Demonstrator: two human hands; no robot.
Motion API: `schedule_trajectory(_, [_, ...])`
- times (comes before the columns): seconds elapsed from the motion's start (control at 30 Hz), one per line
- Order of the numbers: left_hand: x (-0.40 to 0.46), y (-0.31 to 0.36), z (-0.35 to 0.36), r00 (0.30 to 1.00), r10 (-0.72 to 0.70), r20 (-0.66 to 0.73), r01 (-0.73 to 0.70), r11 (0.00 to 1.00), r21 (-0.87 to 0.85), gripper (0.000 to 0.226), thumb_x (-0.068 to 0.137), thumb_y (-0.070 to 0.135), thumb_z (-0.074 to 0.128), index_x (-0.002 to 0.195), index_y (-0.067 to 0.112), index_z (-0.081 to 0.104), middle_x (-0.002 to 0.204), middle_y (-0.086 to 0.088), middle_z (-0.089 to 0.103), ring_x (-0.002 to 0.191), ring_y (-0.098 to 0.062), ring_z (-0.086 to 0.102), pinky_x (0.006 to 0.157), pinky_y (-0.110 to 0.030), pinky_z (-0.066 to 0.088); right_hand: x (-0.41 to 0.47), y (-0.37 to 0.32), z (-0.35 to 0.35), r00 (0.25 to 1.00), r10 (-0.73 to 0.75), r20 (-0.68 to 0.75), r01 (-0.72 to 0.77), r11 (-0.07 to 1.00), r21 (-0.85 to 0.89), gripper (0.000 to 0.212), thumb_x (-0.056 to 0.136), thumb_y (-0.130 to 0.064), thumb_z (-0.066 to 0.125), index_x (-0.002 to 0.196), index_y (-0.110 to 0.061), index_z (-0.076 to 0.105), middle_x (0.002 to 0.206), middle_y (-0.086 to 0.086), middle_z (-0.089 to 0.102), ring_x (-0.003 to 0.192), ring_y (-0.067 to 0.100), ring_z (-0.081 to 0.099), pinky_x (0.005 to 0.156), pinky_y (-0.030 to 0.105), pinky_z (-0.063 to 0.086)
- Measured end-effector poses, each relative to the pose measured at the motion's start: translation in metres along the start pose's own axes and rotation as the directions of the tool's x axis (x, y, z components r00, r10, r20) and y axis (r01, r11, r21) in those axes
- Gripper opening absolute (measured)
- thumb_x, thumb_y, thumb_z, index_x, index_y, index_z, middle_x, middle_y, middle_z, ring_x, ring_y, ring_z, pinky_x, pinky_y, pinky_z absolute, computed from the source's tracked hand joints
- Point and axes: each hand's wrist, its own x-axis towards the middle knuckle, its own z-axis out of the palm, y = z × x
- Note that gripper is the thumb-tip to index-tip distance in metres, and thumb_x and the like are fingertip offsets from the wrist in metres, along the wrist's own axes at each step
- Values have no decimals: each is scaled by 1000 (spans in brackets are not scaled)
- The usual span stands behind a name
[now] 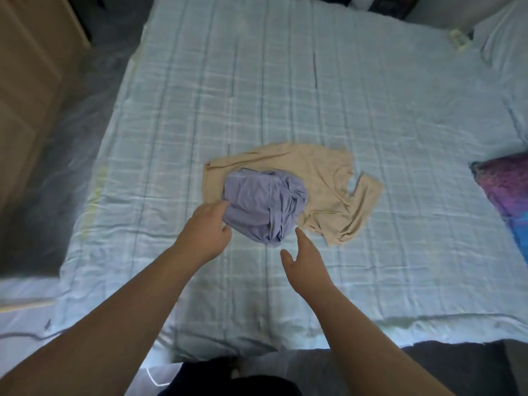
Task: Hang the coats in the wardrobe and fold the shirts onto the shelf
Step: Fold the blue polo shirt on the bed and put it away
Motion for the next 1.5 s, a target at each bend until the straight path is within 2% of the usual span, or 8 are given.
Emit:
schedule_trajectory(0.17, [61, 16, 61, 994, -58, 88, 64, 996, -70, 51, 91, 14, 54, 141, 15, 44, 135, -15, 53, 115, -31, 54, 92, -38, 46, 78, 33, 13, 989, 148, 22, -150, 983, 103, 53, 98, -29, 54, 146, -18, 37, 143, -1, 48, 131, 18, 47, 103, 32, 39])
schedule_trajectory(0.37, [113, 24, 131, 986, -155, 65, 164, 974, -155, 44, 89, 15, 57, 133, 15, 50, 118, -5, 58, 104, -22, 59, 79, -26, 42, 179, 61, 49, 989, 98, 110, -115, 980, 162, 19, 86, -23, 67, 82, -22, 49, 80, -1, 60, 71, 16, 61, 56, 23, 52])
schedule_trajectory(0.6, [118, 47, 155, 965, -261, 2, 252, 929, -272, 39, 87, 1, 48, 122, 19, 54, 111, 1, 61, 100, -15, 58, 69, -14, 41, 206, 82, 67, 984, -49, 169, 15, 980, 201, 7, 82, -23, 50, 88, -21, 46, 85, 6, 58, 75, 25, 60, 71, 43, 52])
schedule_trajectory(0.87, [102, 122, 115, 979, -49, -196, 15, 986, -168, 55, 83, -3, 40, 126, 26, 58, 120, 2, 58, 110, -6, 54, 93, -18, 46, 148, 106, -59, 894, -391, 219, 314, 896, 315, 18, 94, -16, 44, 96, -33, 50, 73, -11, 55, 62, 3, 49, 62, 20, 41])
schedule_trajectory(1.07, [84, 150, 121, 925, 318, 206, -349, 927, 137, 83, 81, -7, 52, 139, 51, 40, 161, -8, 17, 146, -32, 21, 112, -45, 32, 108, 114, -112, 719, -626, 303, 615, 775, 142, 23, 88, -11, 43, 89, -33, 50, 80, -14, 51, 69, 6, 42, 62, 17, 33])
schedule_trajectory(1.23, [63, 167, 110, 841, 438, 318, -526, 798, 295, 29, 80, 32, 73, 107, 24, 69, 139, -14, 51, 126, -33, 47, 98, -50, 43, 71, 118, -150, 706, -670, 230, 648, 742, 171, 18, 73, 0, 40, 72, -16, 47, 76, 1, 48, 72, 17, 47, 68, 34, 43])
schedule_trajectory(1.4, [15, 197, 65, 833, 544, 100, -553, 820, 147, 32, 69, 38, 79, 79, 10, 67, 100, -8, 65, 93, -25, 59, 80, -44, 50, 18, 119, -182, 753, -644, 131, 614, 761, 210, 29, 67, 6, 39, 75, -5, 64, 85, -2, 64, 83, 5, 56, 76, 16, 40])
schedule_trajectory(1.5, [-27, 208, 32, 853, 522, -10, -517, 847, 126, 36, 67, 50, 73, 74, 15, 65, 99, 1, 63, 93, -17, 57, 82, -39, 48, -21, 108, -192, 809, -587, 14, 568, 788, 235, 43, 76, 3, 39, 83, -27, 68, 84, -24, 63, 83, -6, 57, 78, 14, 42])
